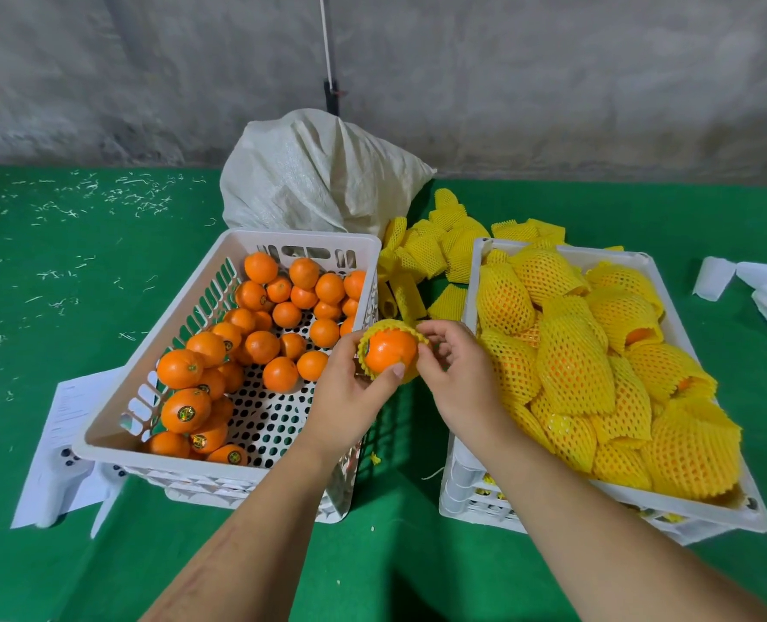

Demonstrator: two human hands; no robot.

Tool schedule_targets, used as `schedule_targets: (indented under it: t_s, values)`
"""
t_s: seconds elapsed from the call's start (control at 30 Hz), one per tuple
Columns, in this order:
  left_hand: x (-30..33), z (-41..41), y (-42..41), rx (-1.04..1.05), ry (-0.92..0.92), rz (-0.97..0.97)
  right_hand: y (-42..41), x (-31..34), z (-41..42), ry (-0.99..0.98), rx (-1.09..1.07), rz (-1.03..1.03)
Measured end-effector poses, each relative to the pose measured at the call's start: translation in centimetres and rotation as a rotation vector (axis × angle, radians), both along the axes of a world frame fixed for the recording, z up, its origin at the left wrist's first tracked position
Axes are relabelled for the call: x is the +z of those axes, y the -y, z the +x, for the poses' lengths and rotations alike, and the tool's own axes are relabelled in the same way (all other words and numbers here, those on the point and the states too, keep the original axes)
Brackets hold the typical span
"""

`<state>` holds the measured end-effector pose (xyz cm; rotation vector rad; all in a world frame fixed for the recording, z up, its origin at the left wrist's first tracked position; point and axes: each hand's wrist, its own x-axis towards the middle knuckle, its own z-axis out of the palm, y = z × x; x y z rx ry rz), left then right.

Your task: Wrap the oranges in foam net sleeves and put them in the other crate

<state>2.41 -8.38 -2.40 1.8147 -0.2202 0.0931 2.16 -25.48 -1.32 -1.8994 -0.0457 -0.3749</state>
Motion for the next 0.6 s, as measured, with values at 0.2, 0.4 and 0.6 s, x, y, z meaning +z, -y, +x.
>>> schedule_targets:
  t_s: [0.2, 0.4, 0.6]
  values:
    - [0.17, -0.13, -0.13, -0.059, 0.093, 0.071, 0.09, 0.4, 0.16, -0.051, 0.009, -0.082]
    - [-0.07, 0.24, 0.27, 0.0, 0.073, 0.008, 0.01, 0.72, -0.37, 0.063, 0.021, -0.06]
    - [-0.41, 0.14, -0.02, 0.045, 0.067, -0.122, -0.22, 0.42, 0.01, -0.011, 0.017, -0.093]
